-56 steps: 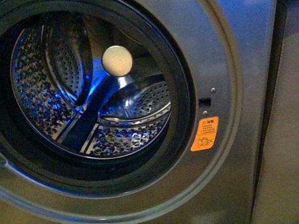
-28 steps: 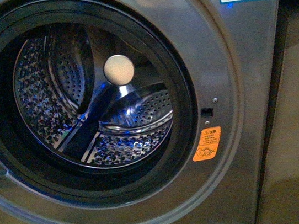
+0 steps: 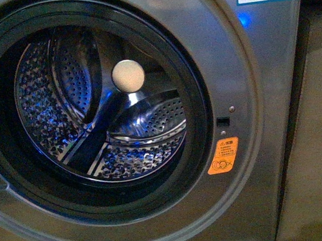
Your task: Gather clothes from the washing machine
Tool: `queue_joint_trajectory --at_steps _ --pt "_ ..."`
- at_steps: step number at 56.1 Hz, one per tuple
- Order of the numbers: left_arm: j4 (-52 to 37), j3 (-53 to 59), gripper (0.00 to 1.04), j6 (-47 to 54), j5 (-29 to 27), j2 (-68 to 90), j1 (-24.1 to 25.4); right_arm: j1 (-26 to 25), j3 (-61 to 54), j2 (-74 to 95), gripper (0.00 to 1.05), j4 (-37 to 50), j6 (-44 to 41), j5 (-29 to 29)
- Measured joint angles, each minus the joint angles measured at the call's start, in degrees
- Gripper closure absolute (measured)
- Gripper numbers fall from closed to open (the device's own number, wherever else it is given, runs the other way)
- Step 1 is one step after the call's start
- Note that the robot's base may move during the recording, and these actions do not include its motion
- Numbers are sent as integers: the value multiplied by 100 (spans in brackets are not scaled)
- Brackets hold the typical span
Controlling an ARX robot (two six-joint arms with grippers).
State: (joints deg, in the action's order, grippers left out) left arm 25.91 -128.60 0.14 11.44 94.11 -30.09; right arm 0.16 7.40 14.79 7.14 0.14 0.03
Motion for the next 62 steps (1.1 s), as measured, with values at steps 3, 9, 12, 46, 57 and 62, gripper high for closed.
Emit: queue_joint_trajectory --at_steps 3,9,12,46,57,62 --pt "96 0 7 -55 -155 -39 160 0 -74 -74 102 0 2 13" --pt "11 492 7 -195 -348 -415 551 -4 -195 -199 102 -2 0 0" --pt "-31 918 7 -240 -415 -723 750 -4 -243 -264 102 -4 2 -2" --pt "-2203 6463 37 -341 -2210 -3565 1801 -9 -706 -1438 102 -726 0 -9" --pt "-3211 8419 68 -136 -2048 -4597 2111 -9 -708 -1453 102 -730 0 -13" --pt "-3519 9189 84 -101 -1884 -4861 2221 -9 -708 -1453 102 -730 0 -9"
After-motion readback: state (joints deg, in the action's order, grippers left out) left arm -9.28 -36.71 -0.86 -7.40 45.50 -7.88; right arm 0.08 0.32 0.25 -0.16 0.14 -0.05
